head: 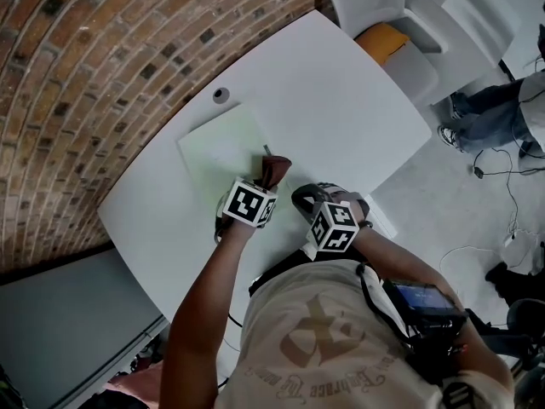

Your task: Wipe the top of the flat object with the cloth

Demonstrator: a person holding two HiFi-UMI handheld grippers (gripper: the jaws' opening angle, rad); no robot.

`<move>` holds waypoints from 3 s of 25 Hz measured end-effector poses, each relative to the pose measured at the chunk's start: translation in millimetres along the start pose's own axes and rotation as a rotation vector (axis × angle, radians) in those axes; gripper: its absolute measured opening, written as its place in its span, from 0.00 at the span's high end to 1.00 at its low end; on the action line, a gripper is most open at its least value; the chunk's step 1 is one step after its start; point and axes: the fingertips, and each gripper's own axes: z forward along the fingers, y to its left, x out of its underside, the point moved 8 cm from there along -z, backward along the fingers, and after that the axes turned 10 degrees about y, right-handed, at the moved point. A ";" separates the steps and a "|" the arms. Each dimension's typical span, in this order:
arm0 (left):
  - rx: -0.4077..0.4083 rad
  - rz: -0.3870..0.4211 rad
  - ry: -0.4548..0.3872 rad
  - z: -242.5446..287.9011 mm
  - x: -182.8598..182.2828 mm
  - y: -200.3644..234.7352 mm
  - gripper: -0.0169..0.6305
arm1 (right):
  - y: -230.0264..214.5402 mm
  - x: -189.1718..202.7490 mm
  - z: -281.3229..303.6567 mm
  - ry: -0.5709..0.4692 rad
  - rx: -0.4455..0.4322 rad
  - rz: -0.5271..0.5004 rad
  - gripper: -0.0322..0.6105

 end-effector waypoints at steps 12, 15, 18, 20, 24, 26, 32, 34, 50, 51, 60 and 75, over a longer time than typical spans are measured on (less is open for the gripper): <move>0.025 -0.053 -0.023 1.8 20.9 -23.5 0.87 | -2.2 18.7 -9.2 0.007 0.009 0.043 0.94; -0.010 -0.104 -0.027 -6.7 41.4 -12.8 0.87 | -0.6 16.2 -8.0 0.002 0.006 0.036 0.94; -0.037 -0.174 -0.035 -15.7 64.1 -0.6 0.87 | 0.6 13.3 -6.5 -0.001 0.000 0.027 0.94; -0.051 -0.231 -0.043 -21.8 81.2 7.4 0.87 | 2.4 11.8 -4.4 -0.003 -0.006 0.023 0.94; -0.088 -0.335 -0.056 -32.0 118.9 19.6 0.87 | 6.1 7.7 -0.9 -0.008 -0.014 0.009 0.94; -0.108 -0.383 -0.066 -37.5 136.3 23.5 0.87 | 5.9 5.5 -1.1 -0.008 -0.018 0.002 0.94; -0.139 -0.527 -0.091 -47.6 178.1 21.1 0.87 | 4.8 4.5 -1.4 -0.006 -0.026 -0.012 0.94; -0.130 -0.545 -0.097 -46.4 180.7 14.8 0.87 | 4.5 5.3 -0.9 -0.007 -0.028 -0.013 0.94; 0.000 -0.365 -0.081 -2.5 90.7 -47.4 0.87 | -10.6 39.0 -12.5 0.004 -0.024 0.025 0.94; 0.006 -0.355 -0.077 0.0 85.1 -51.0 0.87 | -12.6 42.6 -14.1 0.004 -0.022 0.028 0.94; 0.064 -0.265 -0.061 21.4 42.5 -82.4 0.87 | -29.5 67.2 -21.7 0.011 -0.018 0.051 0.94; 0.060 -0.352 -0.430 -15.6 53.2 -75.8 0.87 | -40.5 31.5 -24.6 -0.038 -0.054 -0.054 0.94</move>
